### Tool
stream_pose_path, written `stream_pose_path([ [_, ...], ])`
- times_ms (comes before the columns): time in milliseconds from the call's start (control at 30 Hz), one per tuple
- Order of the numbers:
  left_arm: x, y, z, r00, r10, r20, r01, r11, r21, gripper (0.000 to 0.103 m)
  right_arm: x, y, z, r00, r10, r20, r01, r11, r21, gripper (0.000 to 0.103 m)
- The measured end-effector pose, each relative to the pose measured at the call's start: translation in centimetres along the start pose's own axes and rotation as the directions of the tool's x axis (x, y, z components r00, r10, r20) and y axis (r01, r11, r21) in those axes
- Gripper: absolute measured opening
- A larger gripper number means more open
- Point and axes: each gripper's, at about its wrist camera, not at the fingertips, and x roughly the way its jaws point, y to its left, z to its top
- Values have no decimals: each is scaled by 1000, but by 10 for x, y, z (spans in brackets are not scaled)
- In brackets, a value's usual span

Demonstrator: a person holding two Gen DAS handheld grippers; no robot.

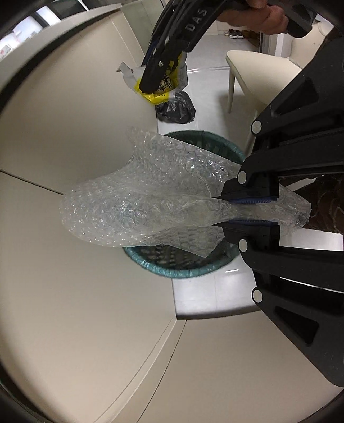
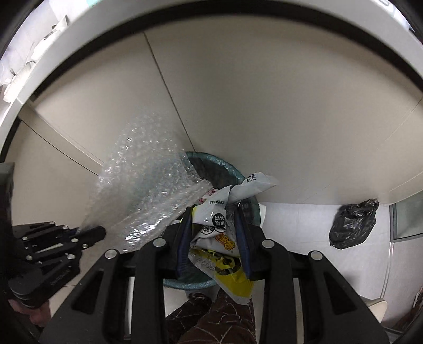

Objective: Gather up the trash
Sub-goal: 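Carry the bubble wrap and yellow wrapper down toward the wastebasket, then open the left tool to drop the bubble wrap while the right tool releases the yellow wrapper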

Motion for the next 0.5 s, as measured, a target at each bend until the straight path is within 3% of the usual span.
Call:
stream_pose_path([
  [167, 31, -6, 1, 1000, 0, -21, 0, 1000, -5, 8, 22, -4, 0, 999, 5, -37, -5, 1000, -1, 30],
  [367, 40, -7, 3, 1000, -13, -26, 13, 1000, -19, 13, 26, 2, 1, 998, 10, -55, -12, 999, -30, 30],
  [400, 43, -8, 3, 1000, -5, -21, 4, 1000, -19, 18, 25, 3, 3, 998, 11, -55, -13, 999, -32, 30],
  [467, 40, -8, 3, 1000, 10, 0, -10, 1000, -16, 42, 22, 8, 4, 999, 12, -53, -14, 999, -34, 30],
  [500, 38, -8, 2, 1000, 16, 16, -16, 1000, -15, 45, 21, 11, 5, 998, 12, -54, -14, 999, -33, 30],
])
